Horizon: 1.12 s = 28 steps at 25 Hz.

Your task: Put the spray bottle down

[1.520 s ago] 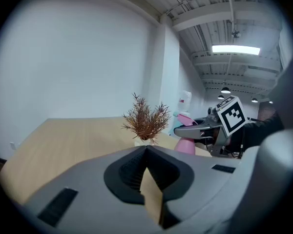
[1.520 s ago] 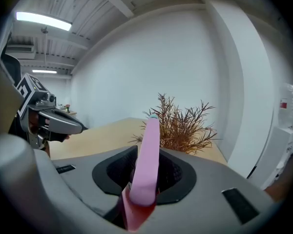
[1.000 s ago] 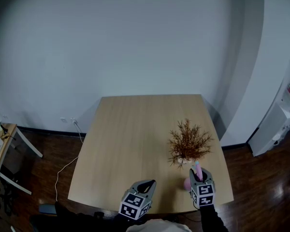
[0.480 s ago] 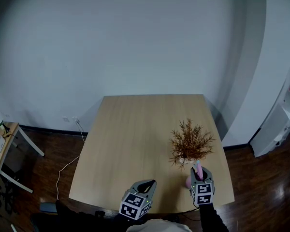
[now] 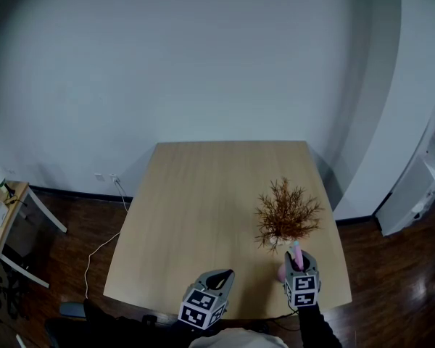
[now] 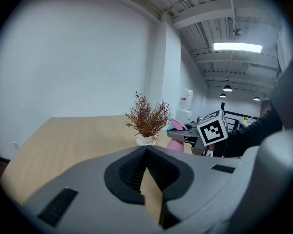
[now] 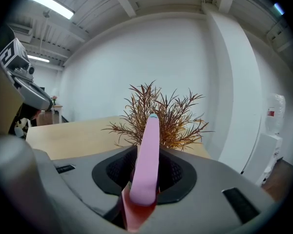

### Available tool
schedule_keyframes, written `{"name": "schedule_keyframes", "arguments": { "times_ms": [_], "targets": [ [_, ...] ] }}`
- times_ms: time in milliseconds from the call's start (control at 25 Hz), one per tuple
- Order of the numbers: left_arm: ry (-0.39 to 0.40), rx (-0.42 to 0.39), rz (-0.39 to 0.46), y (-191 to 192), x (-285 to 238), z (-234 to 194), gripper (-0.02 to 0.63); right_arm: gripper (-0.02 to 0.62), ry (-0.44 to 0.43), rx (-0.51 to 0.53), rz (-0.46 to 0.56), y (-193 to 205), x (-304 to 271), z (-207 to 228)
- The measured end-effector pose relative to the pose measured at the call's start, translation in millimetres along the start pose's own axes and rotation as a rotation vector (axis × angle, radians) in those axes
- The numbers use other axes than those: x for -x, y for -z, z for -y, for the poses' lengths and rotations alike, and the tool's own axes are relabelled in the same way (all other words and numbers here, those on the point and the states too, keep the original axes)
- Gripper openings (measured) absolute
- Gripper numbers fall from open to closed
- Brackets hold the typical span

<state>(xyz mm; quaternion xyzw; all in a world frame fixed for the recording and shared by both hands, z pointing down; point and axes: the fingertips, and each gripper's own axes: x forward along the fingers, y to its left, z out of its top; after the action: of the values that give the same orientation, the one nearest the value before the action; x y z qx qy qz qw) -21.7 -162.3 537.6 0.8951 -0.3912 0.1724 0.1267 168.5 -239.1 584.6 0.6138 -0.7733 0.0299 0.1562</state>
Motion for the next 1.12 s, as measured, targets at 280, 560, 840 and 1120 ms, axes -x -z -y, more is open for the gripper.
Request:
{"name": "schedule_keyframes", "arguments": {
  "times_ms": [280,560,840,1120],
  "targets": [
    [0.008,0.000,-0.003,2,1,2,0.006,0.172,-0.015,-0.012,0.024,-4,2,-5],
    [0.008,0.001,-0.003,3,1,3,0.006,0.250,0.023,-0.008,0.046,-7,15,-1],
    [0.013,0.009,-0.005,6,-2,3,0.006,0.250,0.151,-0.075,0.113,-20,67,25],
    [0.042,0.006,0.008,3,-9,12,0.006,0.000,0.087,-0.011,0.189,-54,91,0]
  ]
}}
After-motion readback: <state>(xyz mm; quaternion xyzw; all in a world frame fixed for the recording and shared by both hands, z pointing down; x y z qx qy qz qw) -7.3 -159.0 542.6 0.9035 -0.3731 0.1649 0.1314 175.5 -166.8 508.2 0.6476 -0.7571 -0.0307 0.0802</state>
